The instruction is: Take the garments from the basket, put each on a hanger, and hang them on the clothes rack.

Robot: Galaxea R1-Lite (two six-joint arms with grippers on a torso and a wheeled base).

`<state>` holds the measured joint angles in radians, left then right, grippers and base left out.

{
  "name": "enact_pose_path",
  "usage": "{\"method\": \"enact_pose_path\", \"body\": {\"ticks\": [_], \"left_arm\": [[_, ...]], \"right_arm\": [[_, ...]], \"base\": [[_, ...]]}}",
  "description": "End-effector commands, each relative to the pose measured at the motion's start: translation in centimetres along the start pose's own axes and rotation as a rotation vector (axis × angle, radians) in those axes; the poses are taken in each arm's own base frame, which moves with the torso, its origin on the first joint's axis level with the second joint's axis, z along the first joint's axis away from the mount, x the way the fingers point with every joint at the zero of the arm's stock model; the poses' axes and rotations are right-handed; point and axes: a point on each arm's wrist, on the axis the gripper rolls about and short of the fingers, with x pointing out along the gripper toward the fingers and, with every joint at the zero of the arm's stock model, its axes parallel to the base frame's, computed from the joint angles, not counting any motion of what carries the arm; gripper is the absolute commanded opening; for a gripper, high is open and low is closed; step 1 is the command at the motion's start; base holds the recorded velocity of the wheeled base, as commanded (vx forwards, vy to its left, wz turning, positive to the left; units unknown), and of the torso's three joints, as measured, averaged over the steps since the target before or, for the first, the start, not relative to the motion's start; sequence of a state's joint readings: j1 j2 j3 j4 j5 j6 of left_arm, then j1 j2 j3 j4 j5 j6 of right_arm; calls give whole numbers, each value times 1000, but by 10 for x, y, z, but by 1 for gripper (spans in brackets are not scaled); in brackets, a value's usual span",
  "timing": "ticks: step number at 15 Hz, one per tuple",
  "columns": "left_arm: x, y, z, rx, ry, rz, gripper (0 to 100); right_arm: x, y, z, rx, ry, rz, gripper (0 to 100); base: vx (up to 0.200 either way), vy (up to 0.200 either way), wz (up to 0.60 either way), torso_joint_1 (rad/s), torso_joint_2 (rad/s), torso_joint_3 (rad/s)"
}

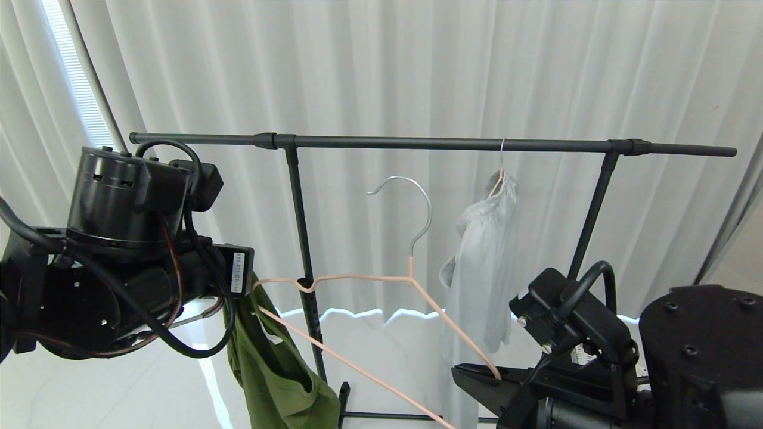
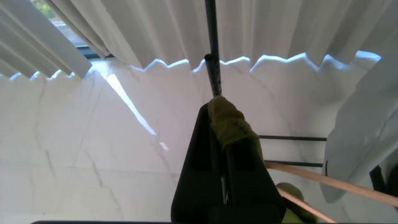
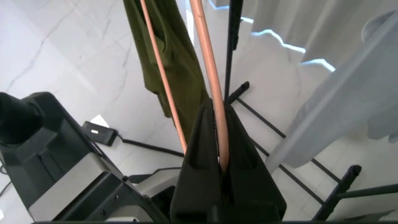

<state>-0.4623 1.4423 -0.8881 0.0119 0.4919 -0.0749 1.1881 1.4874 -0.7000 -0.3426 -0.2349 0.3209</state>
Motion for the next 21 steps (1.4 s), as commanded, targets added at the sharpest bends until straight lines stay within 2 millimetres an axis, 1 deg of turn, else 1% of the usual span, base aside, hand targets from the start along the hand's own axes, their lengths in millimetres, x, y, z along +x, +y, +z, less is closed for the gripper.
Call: {"method": "enact_pose_path", "body": {"ticks": [1, 4, 10, 12, 14, 17, 19, 21], "left_arm": [[1, 0, -1, 2, 5, 4, 0], [7, 0, 0, 7, 11, 84, 0], [6, -1, 0, 6, 8, 83, 0], [1, -3, 2, 3, -10, 64, 0], [-4, -4, 3, 2, -23, 53, 0], [-6, -5, 3, 4, -27, 46, 0], [-7, -6, 3, 7, -28, 39, 0], [-6, -7, 4, 7, -30, 39, 0]], "right_arm": [[0, 0, 0, 0, -1, 1, 0], [-4, 0, 1, 1, -9, 4, 0], [-3, 0, 2, 0, -10, 7, 0], [3, 1, 1, 3, -5, 3, 0], [14, 2, 1, 11, -12, -6, 0], [26, 3, 3, 19, -33, -8, 0], [28, 5, 7, 22, -43, -2, 0], [27, 7, 5, 19, -37, 4, 0]], "base": [[0, 0, 0, 0, 0, 0], [0, 0, 0, 0, 0, 0], [0, 0, 0, 0, 0, 0], [0, 0, 0, 0, 0, 0], [0, 0, 0, 0, 0, 0], [0, 0, 0, 0, 0, 0], [0, 0, 0, 0, 0, 0], [0, 0, 0, 0, 0, 0]]}}
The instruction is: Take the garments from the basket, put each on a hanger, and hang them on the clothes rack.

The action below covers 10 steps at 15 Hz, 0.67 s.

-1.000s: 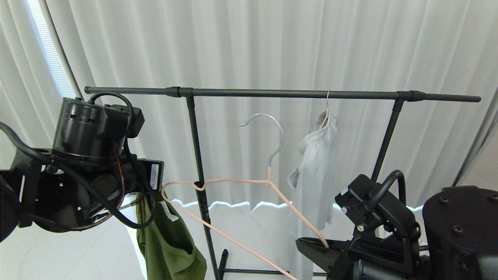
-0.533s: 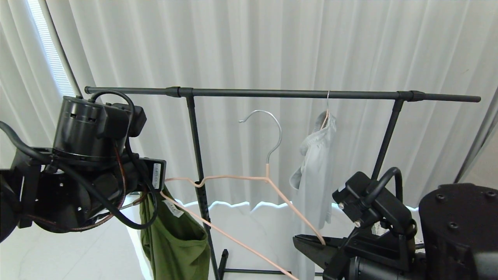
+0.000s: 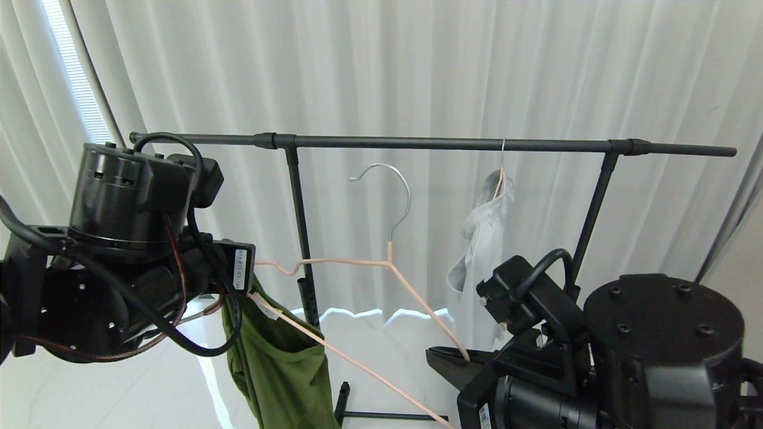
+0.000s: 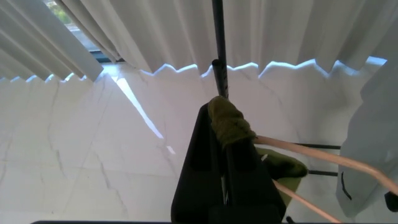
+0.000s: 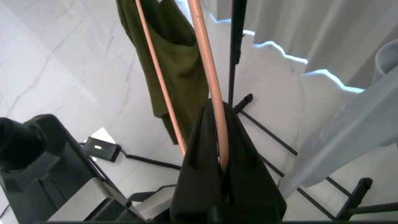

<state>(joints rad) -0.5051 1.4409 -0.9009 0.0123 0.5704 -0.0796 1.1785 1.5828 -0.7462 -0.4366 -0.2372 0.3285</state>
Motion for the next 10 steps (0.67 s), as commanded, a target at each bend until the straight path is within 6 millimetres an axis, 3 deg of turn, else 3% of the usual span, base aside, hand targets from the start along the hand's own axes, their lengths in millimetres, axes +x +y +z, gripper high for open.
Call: {"method": "enact_pose_path", "body": {"ticks": [1, 6, 10], "left_arm": [[-1, 0, 1, -2, -4, -1, 0], [-3, -2, 1, -18, -8, -13, 0], [-17, -18, 1, -50, -35, -94, 0]], "right_arm": [[2, 2, -3, -1, 12, 4, 0], [7, 3, -6, 23, 25, 2, 0], [15, 4, -2, 32, 14, -1, 0]], "base": [[0, 0, 0, 0, 0, 0], [0, 0, 0, 0, 0, 0], [0, 0, 0, 0, 0, 0]]}}
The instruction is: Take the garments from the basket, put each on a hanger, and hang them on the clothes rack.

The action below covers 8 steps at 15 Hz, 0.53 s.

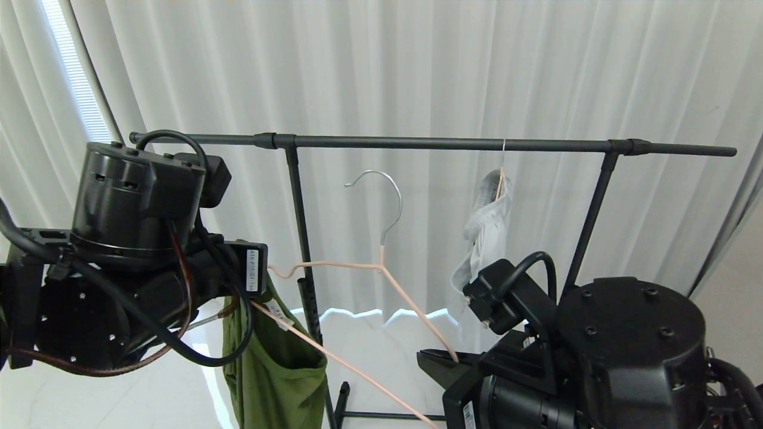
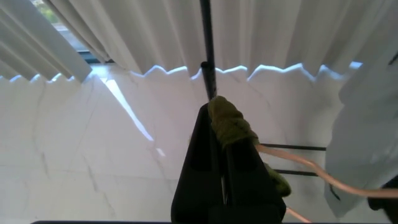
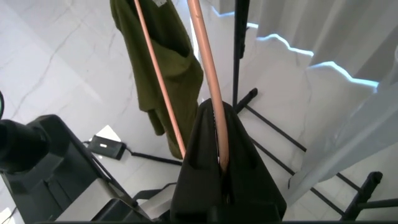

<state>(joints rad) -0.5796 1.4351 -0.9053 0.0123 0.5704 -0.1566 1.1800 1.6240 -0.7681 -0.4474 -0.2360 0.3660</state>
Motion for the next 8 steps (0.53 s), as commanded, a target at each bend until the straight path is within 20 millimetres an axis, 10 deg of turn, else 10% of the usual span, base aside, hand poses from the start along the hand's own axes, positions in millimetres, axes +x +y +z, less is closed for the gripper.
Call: {"method": "enact_pose_path", "body": {"ticks": [1, 8], "left_arm": [[-10, -8, 0, -6, -20, -49, 0], [-37, -20, 2, -22, -70, -164, 0]], "right_arm": [[4, 3, 0, -3, 2, 13, 0], [11, 4, -3, -6, 29, 31, 0]], "base": [[0, 0, 0, 0, 0, 0], [0, 0, 0, 0, 0, 0]]}}
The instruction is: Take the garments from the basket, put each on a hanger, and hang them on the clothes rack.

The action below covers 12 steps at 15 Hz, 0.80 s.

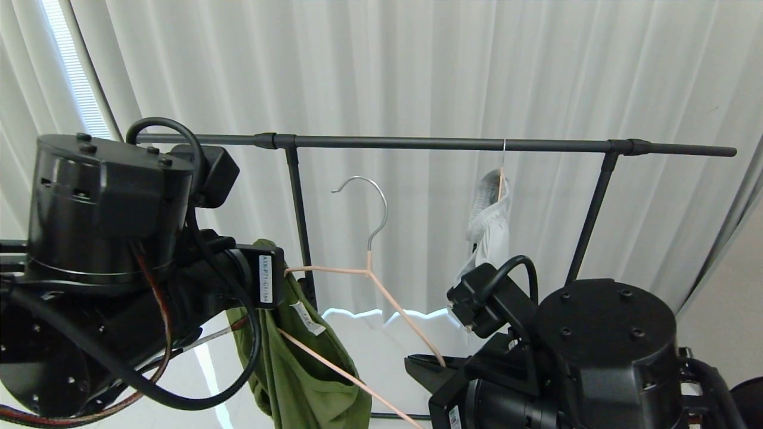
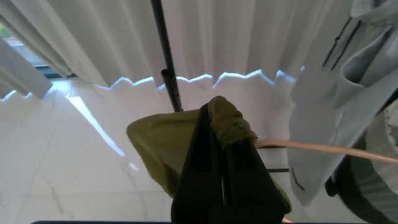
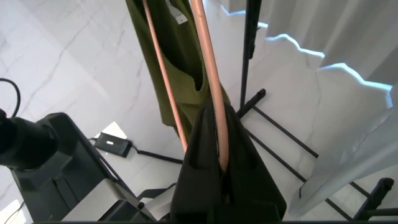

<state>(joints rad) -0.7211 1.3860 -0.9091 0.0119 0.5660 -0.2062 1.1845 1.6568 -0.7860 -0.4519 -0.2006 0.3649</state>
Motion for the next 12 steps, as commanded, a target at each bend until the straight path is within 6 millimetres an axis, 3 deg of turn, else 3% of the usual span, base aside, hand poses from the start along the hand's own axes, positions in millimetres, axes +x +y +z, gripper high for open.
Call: {"method": "enact_pose_path", "body": {"ticks": [1, 7, 9, 12], "left_arm": [[-15, -10, 0, -4, -25, -74, 0], [-39, -35, 4, 24, -60, -236, 0], [-41, -37, 2, 31, -58, -248, 0], [-44, -33, 4, 20, -69, -249, 0]], "right_arm": [[8, 0, -4, -4, 18, -7, 0], [38, 16, -3, 0, 30, 13, 0], [41, 21, 1, 14, 17, 21, 0], [31, 21, 7, 34, -13, 20, 0]], "base": [[0, 0, 0, 0, 0, 0], [0, 0, 0, 0, 0, 0], [0, 0, 0, 0, 0, 0], [0, 0, 0, 0, 0, 0]]}}
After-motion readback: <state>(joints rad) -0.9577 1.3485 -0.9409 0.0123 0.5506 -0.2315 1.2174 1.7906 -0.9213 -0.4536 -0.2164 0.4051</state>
